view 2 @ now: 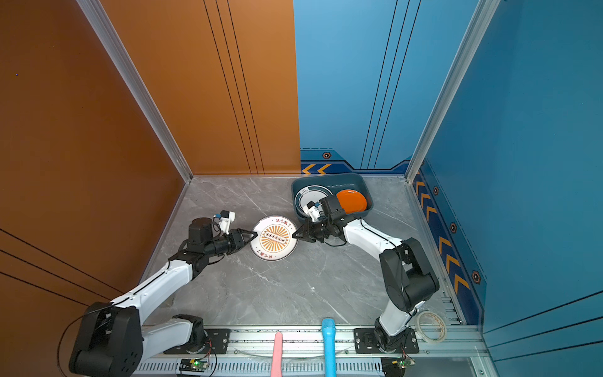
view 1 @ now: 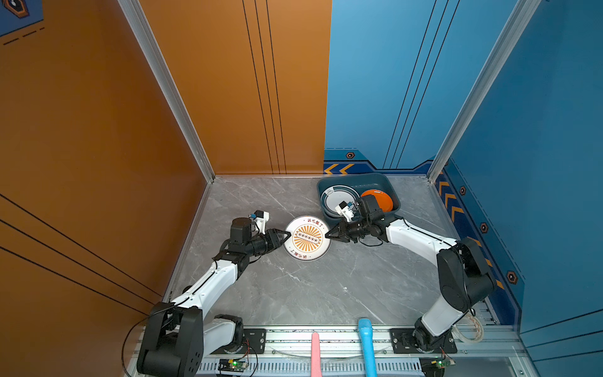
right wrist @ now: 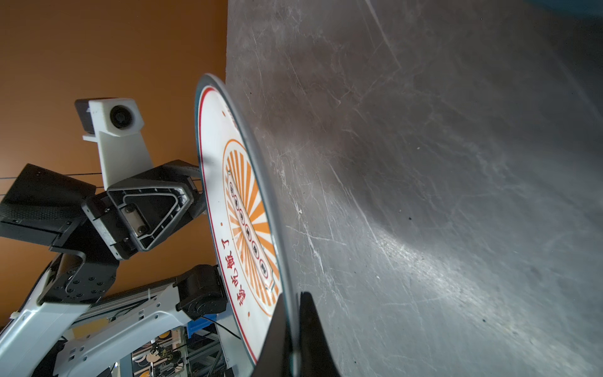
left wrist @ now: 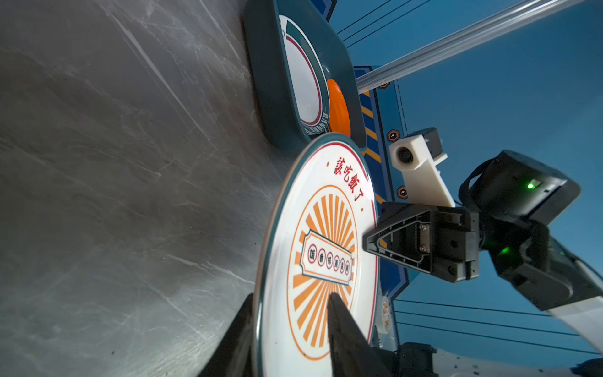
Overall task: Place the plates into the plastic bin on the countertop
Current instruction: 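Tilt the sunburst plate up with the right gripper while the left grasps its rim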
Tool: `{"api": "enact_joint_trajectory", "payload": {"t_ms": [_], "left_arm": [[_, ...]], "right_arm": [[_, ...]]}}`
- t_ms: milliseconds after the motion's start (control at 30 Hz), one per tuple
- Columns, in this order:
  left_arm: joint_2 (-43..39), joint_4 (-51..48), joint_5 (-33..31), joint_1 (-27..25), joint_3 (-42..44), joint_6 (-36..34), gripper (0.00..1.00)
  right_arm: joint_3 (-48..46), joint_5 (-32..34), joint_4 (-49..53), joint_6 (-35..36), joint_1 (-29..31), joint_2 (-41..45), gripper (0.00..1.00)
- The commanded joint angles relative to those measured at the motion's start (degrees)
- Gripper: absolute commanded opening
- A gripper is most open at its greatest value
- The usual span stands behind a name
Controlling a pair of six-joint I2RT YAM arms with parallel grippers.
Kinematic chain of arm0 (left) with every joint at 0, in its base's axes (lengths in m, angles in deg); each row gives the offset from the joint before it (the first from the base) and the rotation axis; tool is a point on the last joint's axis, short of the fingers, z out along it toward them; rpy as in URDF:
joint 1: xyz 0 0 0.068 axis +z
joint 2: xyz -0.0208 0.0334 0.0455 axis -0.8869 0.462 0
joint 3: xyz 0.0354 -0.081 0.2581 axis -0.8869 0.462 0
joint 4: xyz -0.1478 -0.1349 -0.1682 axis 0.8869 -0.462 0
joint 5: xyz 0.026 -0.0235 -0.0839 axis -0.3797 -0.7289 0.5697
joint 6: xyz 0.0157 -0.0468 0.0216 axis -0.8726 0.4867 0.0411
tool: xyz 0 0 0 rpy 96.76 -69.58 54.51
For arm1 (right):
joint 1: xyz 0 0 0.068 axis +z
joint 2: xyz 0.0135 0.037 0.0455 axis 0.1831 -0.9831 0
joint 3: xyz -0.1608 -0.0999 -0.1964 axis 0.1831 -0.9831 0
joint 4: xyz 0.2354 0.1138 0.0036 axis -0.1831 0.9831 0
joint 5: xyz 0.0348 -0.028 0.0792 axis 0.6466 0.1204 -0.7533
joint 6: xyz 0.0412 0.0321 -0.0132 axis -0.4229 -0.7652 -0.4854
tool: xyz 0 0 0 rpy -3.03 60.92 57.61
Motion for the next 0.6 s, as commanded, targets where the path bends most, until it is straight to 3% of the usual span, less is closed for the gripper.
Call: {"api": "enact_joint_trajectory", "payload": {"t_ms": [0,367,533,567], "left_arm": [[1.0,4.3,3.8,-1.2,0.3,1.4,0.31],[2.9,5.6,4.6,-3.8,-1.6,1.8,0.01],[2.9,5.7,5.3,-4.3,-2.2,2.1,0.00],[3.1,5.7,5.7,-4.4,-2.4,2.2,0.00]], "right_arm": [[-0.2,-3.2,-4.1,-1.1,0.2,2.2,0.00],[-1.2,-4.1,-5.8,-1.9,0.1,3.1,0.00],[-1.7,-5.1,-6.2,-1.1,0.0,3.3,0.00],[-1.9,-5.5,-6.4,-1.0,0.0,3.5,0.06]]}}
